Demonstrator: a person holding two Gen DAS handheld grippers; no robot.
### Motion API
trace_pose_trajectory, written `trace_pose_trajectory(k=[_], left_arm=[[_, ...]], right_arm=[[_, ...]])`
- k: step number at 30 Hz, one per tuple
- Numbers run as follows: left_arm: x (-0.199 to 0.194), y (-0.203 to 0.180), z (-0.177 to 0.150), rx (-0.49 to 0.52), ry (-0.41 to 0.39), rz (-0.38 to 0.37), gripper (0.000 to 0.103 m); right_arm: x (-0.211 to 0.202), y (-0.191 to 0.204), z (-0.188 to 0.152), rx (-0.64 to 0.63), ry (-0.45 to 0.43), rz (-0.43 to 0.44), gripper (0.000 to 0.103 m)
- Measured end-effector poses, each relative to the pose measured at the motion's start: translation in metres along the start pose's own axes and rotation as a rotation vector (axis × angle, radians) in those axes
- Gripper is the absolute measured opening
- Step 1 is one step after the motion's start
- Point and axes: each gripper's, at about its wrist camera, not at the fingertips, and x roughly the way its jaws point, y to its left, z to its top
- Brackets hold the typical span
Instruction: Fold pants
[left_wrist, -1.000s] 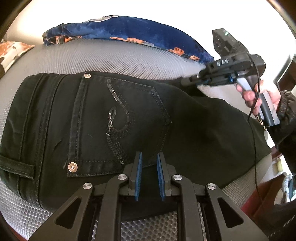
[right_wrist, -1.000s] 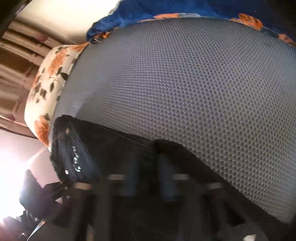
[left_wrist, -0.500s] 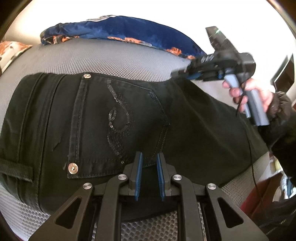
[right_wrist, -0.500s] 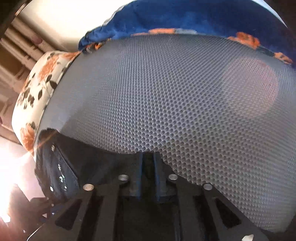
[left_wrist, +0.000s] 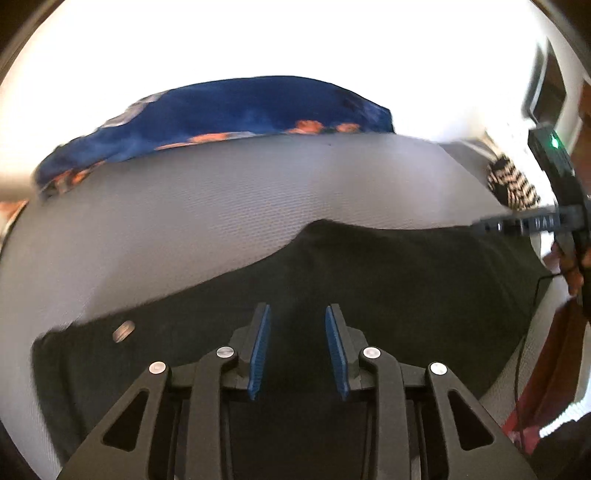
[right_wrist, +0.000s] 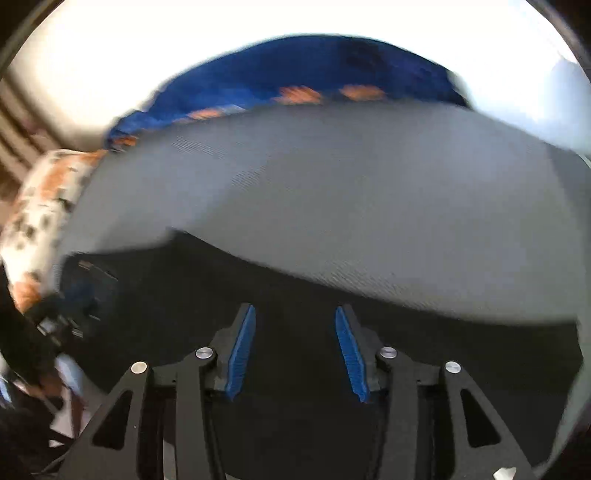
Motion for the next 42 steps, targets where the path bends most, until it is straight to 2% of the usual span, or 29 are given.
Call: trace_pose_trajectory(k=[4, 9, 11, 14, 16, 20, 25, 31, 36, 39, 42], left_arm=[[0.032, -0.020, 0.019, 0.034, 0.034, -0.026, 0.032], [0.068, -0.027, 0.031, 0.023, 0.072, -0.013, 0.032], [0.079, -0.028, 0.030, 0.022, 0.094, -0.007, 0.032], [0.084, -0.032, 0.025, 0.046, 0.087, 0.017, 0.032], [0.083, -0.037, 0.021, 0.066, 0.089, 0.034, 0.032], [0.063, -0.033, 0.002, 0.034, 0.092, -0.007, 0.032], [0.040, -0.034, -0.031, 0.021, 0.089, -0.007, 0.032], [0.013, -0.032, -0.068, 0.011, 0.091, -0.015, 0.032], [-0.009, -0.031, -0.097, 0.013, 0.080, -0.010, 0.032], [-0.016, -0.029, -0.106, -0.011, 0.076, -0.017, 0.032], [-0.025, -0.025, -0.107, -0.043, 0.084, -0.037, 0.032]], right_arm=[[0.018, -0.026, -0.019, 0.070, 0.024, -0.062, 0.044], [0.037, -0.037, -0.017, 0.079, -0.023, -0.175, 0.042], [0.045, -0.043, -0.016, 0.089, -0.036, -0.194, 0.043], [0.049, -0.047, -0.007, 0.128, -0.069, -0.186, 0.049], [0.048, -0.048, -0.004, 0.130, -0.068, -0.191, 0.050], [0.038, -0.044, -0.010, 0.149, -0.063, -0.156, 0.049], [0.018, -0.032, -0.041, 0.142, -0.073, -0.114, 0.050], [0.017, -0.002, -0.087, 0.094, -0.010, -0.068, 0.051], [0.011, 0.023, -0.124, 0.044, 0.011, -0.054, 0.058], [0.007, 0.026, -0.137, 0.037, 0.009, -0.047, 0.058], [-0.005, 0.015, -0.147, 0.108, -0.020, 0.014, 0.058]])
